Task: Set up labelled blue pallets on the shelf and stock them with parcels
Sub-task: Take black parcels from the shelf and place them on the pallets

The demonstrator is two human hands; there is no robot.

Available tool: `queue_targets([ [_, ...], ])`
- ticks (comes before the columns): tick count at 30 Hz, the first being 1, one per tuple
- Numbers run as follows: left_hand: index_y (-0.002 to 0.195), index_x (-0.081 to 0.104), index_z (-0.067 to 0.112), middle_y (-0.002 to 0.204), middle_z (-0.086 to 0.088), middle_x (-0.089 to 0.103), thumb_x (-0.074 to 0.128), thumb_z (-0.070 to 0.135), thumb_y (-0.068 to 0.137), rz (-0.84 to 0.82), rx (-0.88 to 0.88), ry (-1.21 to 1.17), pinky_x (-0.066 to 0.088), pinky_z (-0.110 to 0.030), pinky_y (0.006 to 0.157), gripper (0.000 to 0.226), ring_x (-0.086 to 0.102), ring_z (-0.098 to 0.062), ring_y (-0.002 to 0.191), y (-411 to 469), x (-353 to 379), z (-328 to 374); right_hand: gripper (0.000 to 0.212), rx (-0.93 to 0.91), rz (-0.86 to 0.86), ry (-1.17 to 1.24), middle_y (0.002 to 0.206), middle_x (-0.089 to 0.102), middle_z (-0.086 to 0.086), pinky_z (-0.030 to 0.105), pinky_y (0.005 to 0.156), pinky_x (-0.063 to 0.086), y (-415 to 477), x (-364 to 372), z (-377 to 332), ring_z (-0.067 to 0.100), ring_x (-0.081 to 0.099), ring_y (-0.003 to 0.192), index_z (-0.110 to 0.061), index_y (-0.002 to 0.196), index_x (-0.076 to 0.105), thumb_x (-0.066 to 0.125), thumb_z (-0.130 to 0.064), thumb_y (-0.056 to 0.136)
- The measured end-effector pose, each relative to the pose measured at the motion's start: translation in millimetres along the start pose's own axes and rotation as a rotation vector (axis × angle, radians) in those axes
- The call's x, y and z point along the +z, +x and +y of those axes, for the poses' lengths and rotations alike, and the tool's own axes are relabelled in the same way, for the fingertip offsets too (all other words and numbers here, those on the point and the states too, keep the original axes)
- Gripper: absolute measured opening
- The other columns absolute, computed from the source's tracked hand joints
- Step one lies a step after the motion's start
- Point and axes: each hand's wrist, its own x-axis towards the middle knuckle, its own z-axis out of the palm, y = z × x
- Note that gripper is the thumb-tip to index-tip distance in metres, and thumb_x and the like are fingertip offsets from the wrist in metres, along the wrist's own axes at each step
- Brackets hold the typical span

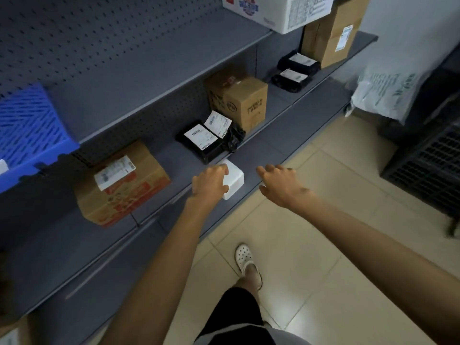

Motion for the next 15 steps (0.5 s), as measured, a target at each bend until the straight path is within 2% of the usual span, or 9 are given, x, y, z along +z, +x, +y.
queue_targets([
  [4, 0.128, 0.055, 0.021, 0.129, -0.005, 0.059, 0.07, 0.02, 0.087, -0.015, -0.038, -0.054, 0.048, -0.046, 0.086, 0.044, 0.058, -0.028, 0.116, 62, 1, -14, 0.04, -0.05, -0.056, -0.015, 0.119, 0.055, 0.007, 0.039, 0.078, 0.047, 68, -1, 14, 0.03, 0.055, 0.111, -0.015, 0.133, 0.041, 0.05, -0.03, 0.097],
  [10, 0.121, 0.053, 0.018, 0.125, -0.006, 0.058, 0.071, 0.025, 0.087, -0.039, -0.123, -0.079, 0.049, -0.044, 0.082, 0.039, 0.059, -0.029, 0.112, 150, 1, -38, 0.048, -0.127, -0.142, -0.079, 0.131, 0.05, 0.011, 0.041, 0.082, 0.045, 174, -5, 27, 0.033, 0.05, 0.119, -0.015, 0.143, 0.034, 0.047, -0.029, 0.099],
  [15, 0.123, 0.051, 0.019, 0.127, -0.006, 0.053, 0.069, 0.027, 0.088, -0.058, -0.209, -0.156, 0.05, -0.044, 0.082, 0.04, 0.056, -0.028, 0.114, 195, 25, -55, 0.05, -0.166, -0.186, -0.038, 0.137, 0.046, 0.01, 0.043, 0.087, 0.045, 241, 14, 31, 0.032, 0.046, 0.125, -0.015, 0.144, 0.031, 0.048, -0.028, 0.098],
])
